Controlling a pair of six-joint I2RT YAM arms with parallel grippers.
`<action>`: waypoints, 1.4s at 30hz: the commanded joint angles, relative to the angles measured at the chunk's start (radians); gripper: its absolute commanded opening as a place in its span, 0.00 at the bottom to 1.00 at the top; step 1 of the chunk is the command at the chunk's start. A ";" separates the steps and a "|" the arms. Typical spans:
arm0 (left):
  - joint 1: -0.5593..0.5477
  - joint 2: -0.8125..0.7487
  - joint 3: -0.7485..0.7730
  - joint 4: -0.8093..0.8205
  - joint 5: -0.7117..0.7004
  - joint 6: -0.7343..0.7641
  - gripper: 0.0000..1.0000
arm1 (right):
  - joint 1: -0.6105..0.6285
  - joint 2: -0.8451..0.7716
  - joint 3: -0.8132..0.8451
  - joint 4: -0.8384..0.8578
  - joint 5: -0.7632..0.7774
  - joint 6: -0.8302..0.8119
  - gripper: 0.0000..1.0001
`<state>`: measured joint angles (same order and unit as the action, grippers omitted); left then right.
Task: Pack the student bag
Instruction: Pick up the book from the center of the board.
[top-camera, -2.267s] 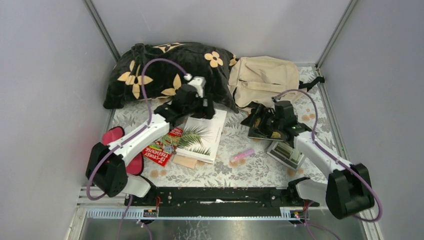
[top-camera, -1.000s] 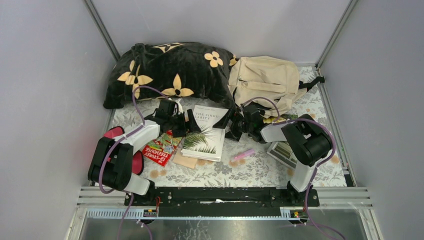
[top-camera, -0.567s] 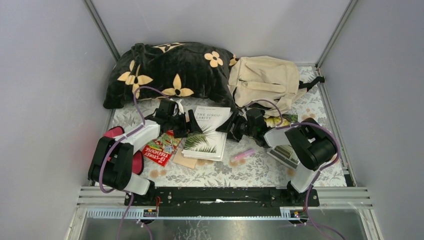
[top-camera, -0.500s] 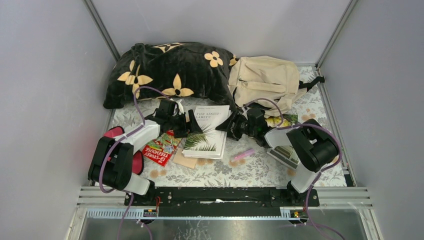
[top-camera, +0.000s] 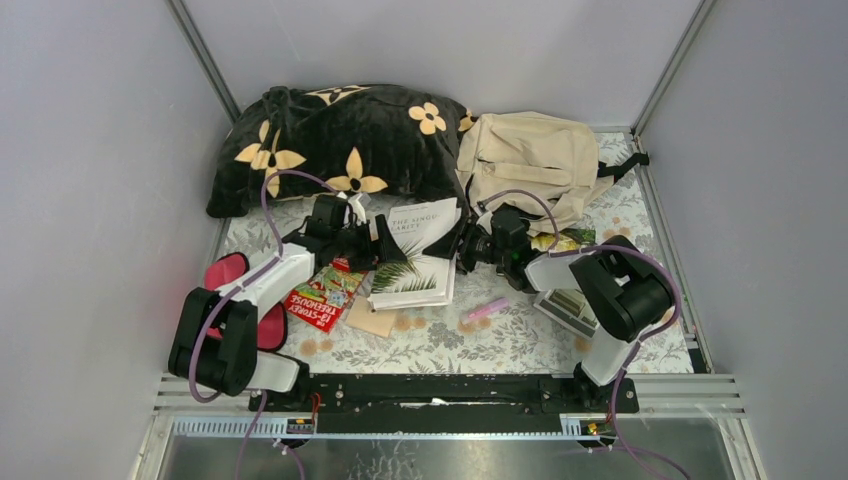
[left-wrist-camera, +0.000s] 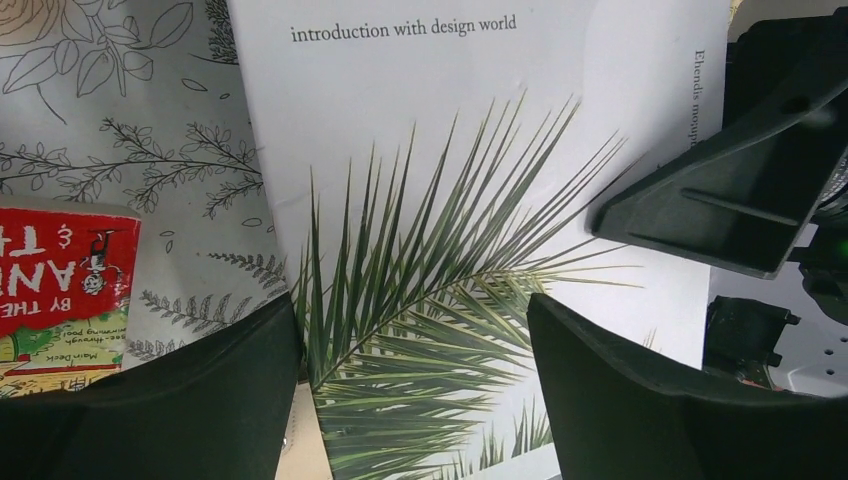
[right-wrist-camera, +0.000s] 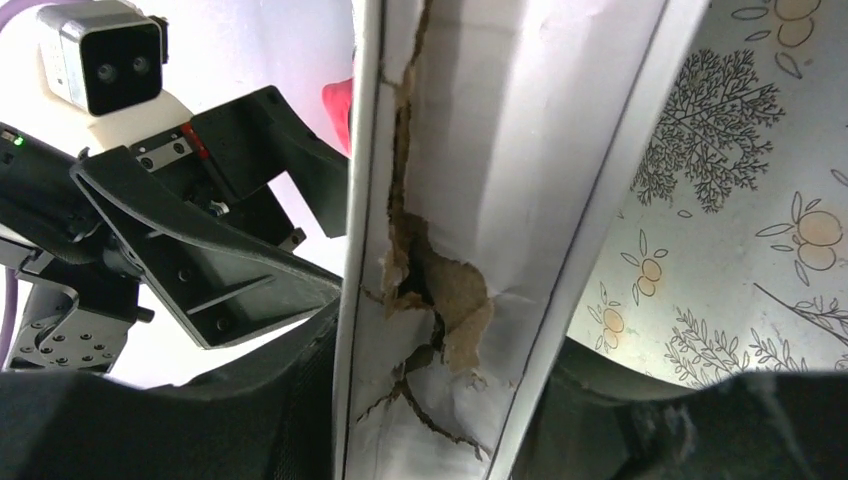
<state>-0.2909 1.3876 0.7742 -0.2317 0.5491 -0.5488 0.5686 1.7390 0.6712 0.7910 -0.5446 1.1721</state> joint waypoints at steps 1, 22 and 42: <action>-0.002 -0.032 0.038 0.069 0.054 -0.014 0.87 | 0.022 -0.021 0.039 0.008 -0.062 -0.029 0.53; 0.190 -0.199 0.325 -0.200 0.367 0.100 0.99 | -0.163 -0.380 0.199 -0.378 -0.534 -0.324 0.31; 0.077 -0.149 0.080 0.734 0.493 -0.642 0.87 | -0.158 -0.053 0.213 0.901 -0.650 0.649 0.36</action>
<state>-0.1818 1.2217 0.8627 0.2264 1.0561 -1.0233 0.4007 1.6886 0.8295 1.4170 -1.1915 1.6890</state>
